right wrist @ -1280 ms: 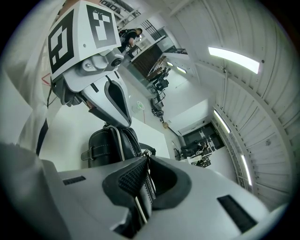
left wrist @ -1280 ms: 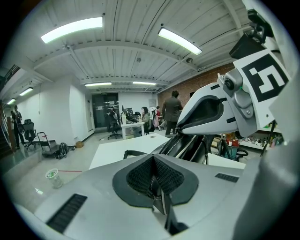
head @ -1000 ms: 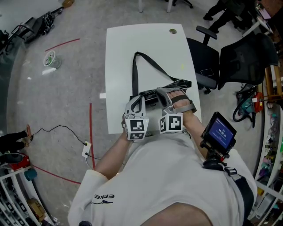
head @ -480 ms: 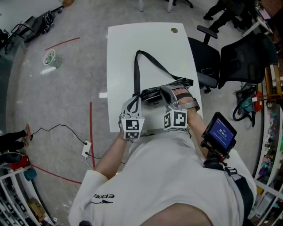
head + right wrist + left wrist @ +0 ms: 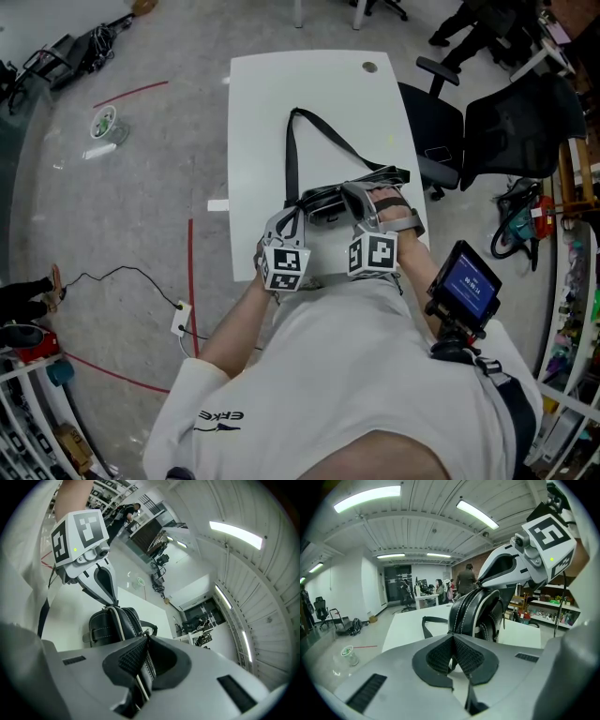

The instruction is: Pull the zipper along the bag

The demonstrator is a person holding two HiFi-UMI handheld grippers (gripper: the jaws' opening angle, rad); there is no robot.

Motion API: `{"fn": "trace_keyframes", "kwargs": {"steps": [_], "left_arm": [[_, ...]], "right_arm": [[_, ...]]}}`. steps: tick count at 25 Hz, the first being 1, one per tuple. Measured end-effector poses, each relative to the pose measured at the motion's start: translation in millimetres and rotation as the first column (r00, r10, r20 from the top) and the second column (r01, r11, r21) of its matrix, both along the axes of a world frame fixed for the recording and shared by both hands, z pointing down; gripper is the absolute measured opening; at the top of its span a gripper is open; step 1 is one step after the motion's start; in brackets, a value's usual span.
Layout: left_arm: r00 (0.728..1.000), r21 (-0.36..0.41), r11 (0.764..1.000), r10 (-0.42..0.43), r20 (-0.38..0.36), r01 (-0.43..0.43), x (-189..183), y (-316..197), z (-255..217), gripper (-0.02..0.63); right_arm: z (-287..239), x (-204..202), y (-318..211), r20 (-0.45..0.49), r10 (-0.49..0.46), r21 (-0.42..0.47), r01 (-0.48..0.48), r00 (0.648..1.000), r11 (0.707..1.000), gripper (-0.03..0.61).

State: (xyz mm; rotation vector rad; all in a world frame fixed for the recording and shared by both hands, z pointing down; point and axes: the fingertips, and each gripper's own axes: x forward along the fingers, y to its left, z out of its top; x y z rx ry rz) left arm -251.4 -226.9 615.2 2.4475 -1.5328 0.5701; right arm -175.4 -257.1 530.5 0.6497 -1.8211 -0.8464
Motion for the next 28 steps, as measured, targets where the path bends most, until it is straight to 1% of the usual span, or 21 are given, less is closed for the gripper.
{"fn": "trace_keyframes", "kwargs": {"steps": [5, 10, 20, 24, 28], "left_arm": [[1.0, 0.005, 1.0, 0.019, 0.018, -0.019, 5, -3, -1, 0.002], [0.998, 0.023, 0.999, 0.044, 0.038, -0.045, 8, -4, -6, 0.002], [0.998, 0.031, 0.998, 0.057, 0.04, -0.058, 8, -6, -7, 0.002], [0.997, 0.048, 0.996, 0.067, 0.043, -0.069, 8, -7, -10, 0.002], [0.997, 0.055, 0.996, 0.076, 0.016, -0.076, 10, -11, -12, 0.002]], "right_arm": [[-1, -1, 0, -0.043, -0.016, 0.013, 0.017, 0.999, 1.0, 0.017], [0, -10, 5, -0.112, -0.07, 0.02, 0.073, 0.991, 0.997, 0.017], [6, -33, 12, -0.209, -0.168, -0.006, 0.17, 0.963, 0.985, 0.017], [11, -41, 15, -0.238, -0.196, -0.023, 0.196, 0.951, 0.98, 0.017], [18, -45, 18, -0.27, -0.214, -0.041, 0.211, 0.939, 0.977, 0.017]]}}
